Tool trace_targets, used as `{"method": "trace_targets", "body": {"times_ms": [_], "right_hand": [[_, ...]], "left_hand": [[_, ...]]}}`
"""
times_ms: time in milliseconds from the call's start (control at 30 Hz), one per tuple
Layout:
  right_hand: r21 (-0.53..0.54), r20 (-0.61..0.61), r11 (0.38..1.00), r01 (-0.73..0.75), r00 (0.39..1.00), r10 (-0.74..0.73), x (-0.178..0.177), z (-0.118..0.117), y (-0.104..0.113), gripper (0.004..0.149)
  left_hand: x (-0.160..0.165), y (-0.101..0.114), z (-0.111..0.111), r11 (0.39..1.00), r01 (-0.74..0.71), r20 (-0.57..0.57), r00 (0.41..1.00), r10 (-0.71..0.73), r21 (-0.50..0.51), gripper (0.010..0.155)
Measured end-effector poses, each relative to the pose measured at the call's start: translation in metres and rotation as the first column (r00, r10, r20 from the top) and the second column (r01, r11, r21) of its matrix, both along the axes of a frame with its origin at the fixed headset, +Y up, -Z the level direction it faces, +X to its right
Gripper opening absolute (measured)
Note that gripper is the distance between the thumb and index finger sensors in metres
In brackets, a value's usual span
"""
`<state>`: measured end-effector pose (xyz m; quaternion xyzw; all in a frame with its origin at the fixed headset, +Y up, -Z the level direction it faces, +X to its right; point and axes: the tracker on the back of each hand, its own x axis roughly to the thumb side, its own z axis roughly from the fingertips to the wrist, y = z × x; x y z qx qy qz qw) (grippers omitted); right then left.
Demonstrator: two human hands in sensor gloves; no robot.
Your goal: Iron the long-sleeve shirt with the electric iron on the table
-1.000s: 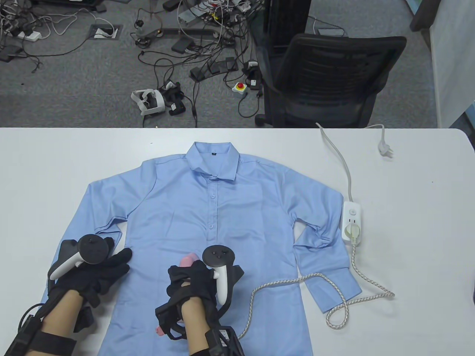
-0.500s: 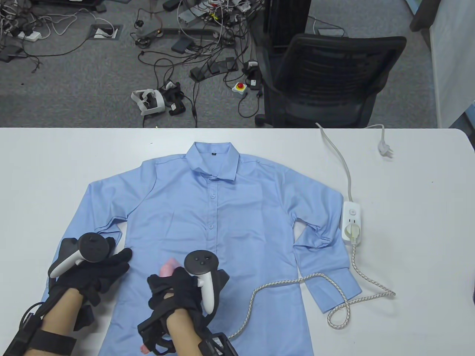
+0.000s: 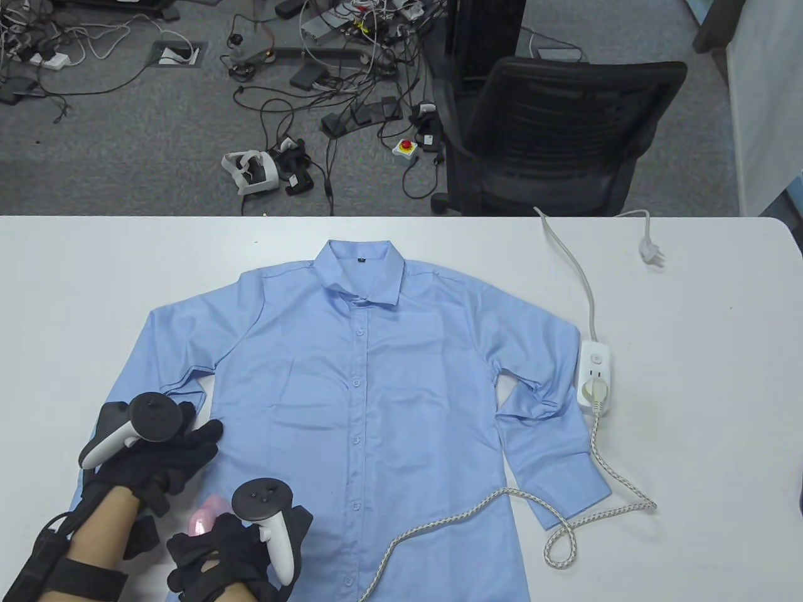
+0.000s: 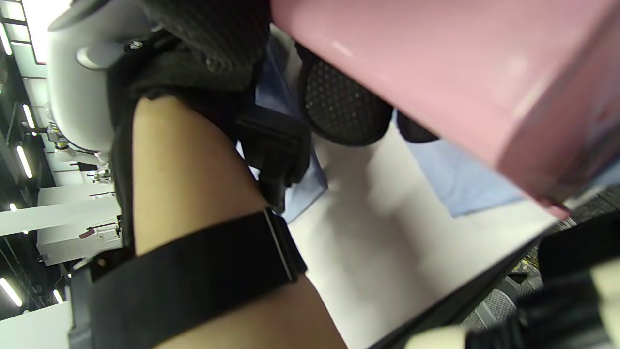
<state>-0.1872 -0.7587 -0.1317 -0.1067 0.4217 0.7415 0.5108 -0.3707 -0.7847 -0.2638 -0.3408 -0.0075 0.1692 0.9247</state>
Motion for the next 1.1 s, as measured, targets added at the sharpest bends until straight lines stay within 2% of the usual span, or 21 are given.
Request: {"method": "trace_targets", "body": {"times_ms": [100,200,333,633,933,1100], "right_hand": [[-0.015,0.011,1.0,-0.015,1.0,0.015,0.001,0.001,-0.005,0.063],[-0.011,0.079,0.997,-0.082,0.993,0.083,0.007,0.0,-0.001,0.063],[-0.058,0.15,0.997,-0.059,0.986,0.067,0.018,-0.003,0.0,0.062],[-0.06,0.174,0.992,-0.11,0.978,0.119,0.044,-0.006,0.004,0.062],[-0.071,0.233,0.988,-0.139,0.96,0.152,0.077,-0.009,0.006,0.062],[-0.076,0.263,0.986,-0.146,0.951,0.162,0.097,-0.008,0.006,0.062]], "left_hand": [[0.0,0.0,0.0,1.0,-0.009,-0.002,1.0,0.009,-0.003,0.054],[0.0,0.0,0.001,1.0,-0.007,0.0,1.0,0.007,0.011,0.054],[0.0,0.0,0.001,1.0,-0.001,0.003,1.0,0.001,0.012,0.054],[0.0,0.0,0.001,1.0,-0.001,0.0,1.0,0.001,0.014,0.054],[0.012,0.002,0.005,0.989,0.145,0.076,0.986,-0.146,0.024,0.078],[0.013,0.002,0.005,0.987,0.157,0.078,0.984,-0.158,0.02,0.08]]}}
